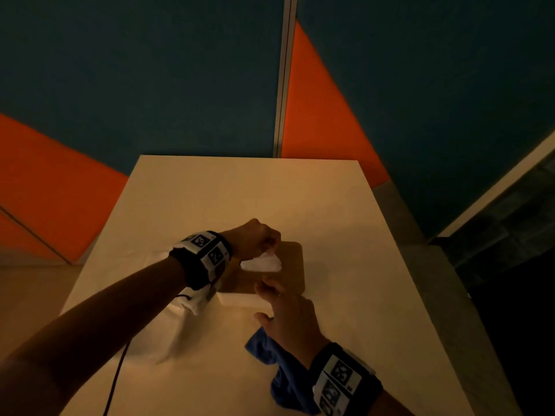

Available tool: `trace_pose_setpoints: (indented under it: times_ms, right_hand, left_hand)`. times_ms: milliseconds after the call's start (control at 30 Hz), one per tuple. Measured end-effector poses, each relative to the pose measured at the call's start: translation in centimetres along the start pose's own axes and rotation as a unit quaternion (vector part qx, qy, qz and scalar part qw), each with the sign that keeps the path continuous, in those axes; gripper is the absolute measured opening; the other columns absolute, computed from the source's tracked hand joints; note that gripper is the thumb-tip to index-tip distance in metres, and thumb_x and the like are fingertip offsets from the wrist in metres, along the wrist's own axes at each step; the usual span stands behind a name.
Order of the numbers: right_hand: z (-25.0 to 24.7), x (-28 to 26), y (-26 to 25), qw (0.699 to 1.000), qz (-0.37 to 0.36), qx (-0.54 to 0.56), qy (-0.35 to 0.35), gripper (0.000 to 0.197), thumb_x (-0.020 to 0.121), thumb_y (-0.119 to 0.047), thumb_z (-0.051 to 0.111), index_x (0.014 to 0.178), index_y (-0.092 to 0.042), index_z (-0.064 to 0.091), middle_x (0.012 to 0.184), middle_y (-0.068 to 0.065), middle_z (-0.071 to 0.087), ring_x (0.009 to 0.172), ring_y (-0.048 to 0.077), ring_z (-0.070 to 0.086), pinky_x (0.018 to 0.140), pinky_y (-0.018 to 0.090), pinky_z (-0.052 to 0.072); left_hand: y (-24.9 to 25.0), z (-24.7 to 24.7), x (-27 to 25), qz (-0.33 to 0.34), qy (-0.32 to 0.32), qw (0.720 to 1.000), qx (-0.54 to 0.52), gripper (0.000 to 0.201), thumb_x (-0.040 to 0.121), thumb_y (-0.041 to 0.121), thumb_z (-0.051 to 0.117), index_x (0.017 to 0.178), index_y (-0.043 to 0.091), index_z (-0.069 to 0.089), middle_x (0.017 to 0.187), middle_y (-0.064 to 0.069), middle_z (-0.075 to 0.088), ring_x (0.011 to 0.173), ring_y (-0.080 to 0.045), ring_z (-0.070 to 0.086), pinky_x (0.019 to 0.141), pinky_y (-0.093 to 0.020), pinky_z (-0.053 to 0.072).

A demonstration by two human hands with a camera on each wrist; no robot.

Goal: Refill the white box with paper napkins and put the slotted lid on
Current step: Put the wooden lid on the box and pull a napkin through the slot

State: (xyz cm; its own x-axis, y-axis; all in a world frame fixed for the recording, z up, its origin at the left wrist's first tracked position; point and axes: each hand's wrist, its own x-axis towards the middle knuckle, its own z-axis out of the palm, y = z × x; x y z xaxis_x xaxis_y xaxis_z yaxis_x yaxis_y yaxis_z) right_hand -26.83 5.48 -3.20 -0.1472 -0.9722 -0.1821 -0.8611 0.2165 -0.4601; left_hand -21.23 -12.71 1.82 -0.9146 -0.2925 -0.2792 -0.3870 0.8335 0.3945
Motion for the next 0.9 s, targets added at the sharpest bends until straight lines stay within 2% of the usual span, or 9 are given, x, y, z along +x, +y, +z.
trace_pose_setpoints:
  times_ms: [67, 133, 267, 367, 467, 633, 767, 900]
  right_hand:
    - [-0.2, 0.0, 0.0, 1.000, -0.004, 0.006, 0.003, 0.052, 0.089, -0.037, 0.059, 0.138, -0.030, 0.044, 0.148, -0.011, 0.036, 0.131, 0.016, 0.046, 0.096, 0.040, 0.047]
    - [-0.4, 0.0, -0.1, 1.000, -0.006, 0.011, 0.003, 0.051, 0.089, -0.037, 0.058, 0.137, -0.030, 0.045, 0.147, -0.012, 0.037, 0.131, 0.015, 0.045, 0.097, 0.040, 0.047]
    - [-0.8, 0.0, -0.2, 1.000, -0.005, 0.031, -0.001, 0.049, 0.089, -0.036, 0.058, 0.136, -0.029, 0.047, 0.145, -0.013, 0.039, 0.131, 0.012, 0.043, 0.100, 0.038, 0.045]
    - [-1.1, 0.1, -0.2, 1.000, -0.003, 0.026, -0.009, 0.048, 0.090, -0.037, 0.057, 0.136, -0.030, 0.047, 0.146, -0.014, 0.037, 0.131, 0.012, 0.043, 0.101, 0.037, 0.044]
    - [-1.3, 0.1, -0.3, 1.000, -0.001, 0.012, -0.017, 0.046, 0.090, -0.038, 0.056, 0.134, -0.031, 0.048, 0.144, -0.011, 0.039, 0.129, 0.016, 0.045, 0.099, 0.039, 0.045]
    - [-1.3, 0.2, -0.4, 1.000, 0.000, 0.010, -0.016, 0.046, 0.090, -0.038, 0.056, 0.135, -0.031, 0.047, 0.144, -0.013, 0.039, 0.130, 0.013, 0.044, 0.100, 0.038, 0.045]
    - [-1.2, 0.3, -0.3, 1.000, 0.002, 0.012, -0.018, 0.048, 0.090, -0.037, 0.057, 0.136, -0.031, 0.046, 0.146, -0.014, 0.038, 0.132, 0.014, 0.042, 0.103, 0.039, 0.043]
    - [-1.1, 0.2, -0.2, 1.000, -0.002, 0.012, -0.020, 0.050, 0.090, -0.037, 0.058, 0.138, -0.031, 0.044, 0.148, -0.014, 0.035, 0.135, 0.012, 0.038, 0.105, 0.040, 0.042]
  left_hand:
    - [-0.1, 0.4, -0.3, 0.007, 0.009, 1.000, -0.013, 0.019, 0.081, -0.003, 0.049, 0.086, 0.011, 0.062, 0.085, -0.005, 0.065, 0.072, -0.018, 0.054, 0.071, -0.031, 0.046]
    - [-0.6, 1.1, -0.7, 0.018, 0.038, 0.999, -0.021, 0.022, 0.081, -0.004, 0.052, 0.097, 0.004, 0.064, 0.095, -0.010, 0.065, 0.081, -0.021, 0.059, 0.071, -0.024, 0.043]
    - [-0.7, 1.7, -2.4, 0.001, 0.142, 0.989, -0.027, 0.022, 0.088, 0.012, 0.058, 0.109, 0.006, 0.061, 0.106, -0.011, 0.060, 0.093, -0.026, 0.059, 0.074, -0.022, 0.038]
    - [-0.7, 2.4, -3.4, -0.043, 0.104, 0.993, 0.034, 0.030, 0.089, 0.022, 0.058, 0.112, 0.004, 0.060, 0.115, -0.011, 0.057, 0.106, -0.026, 0.055, 0.081, -0.024, 0.038]
    - [-0.6, 2.7, -4.0, -0.071, 0.080, 0.993, 0.048, 0.026, 0.089, 0.023, 0.056, 0.106, 0.005, 0.063, 0.115, -0.013, 0.058, 0.105, -0.026, 0.056, 0.083, -0.029, 0.041]
    - [-0.7, 2.0, -3.4, -0.044, 0.051, 0.995, 0.074, 0.028, 0.088, 0.032, 0.058, 0.104, 0.010, 0.066, 0.111, -0.009, 0.063, 0.104, -0.023, 0.057, 0.085, -0.032, 0.047]
    - [-0.2, 1.4, -2.8, -0.060, 0.019, 0.997, 0.051, 0.024, 0.089, 0.025, 0.058, 0.106, 0.007, 0.060, 0.107, -0.011, 0.065, 0.097, -0.026, 0.059, 0.080, -0.037, 0.049]
    - [0.4, 0.3, -2.2, -0.061, -0.008, 0.998, 0.031, 0.027, 0.093, 0.014, 0.050, 0.119, 0.006, 0.052, 0.110, -0.012, 0.063, 0.098, -0.027, 0.057, 0.072, -0.027, 0.036]
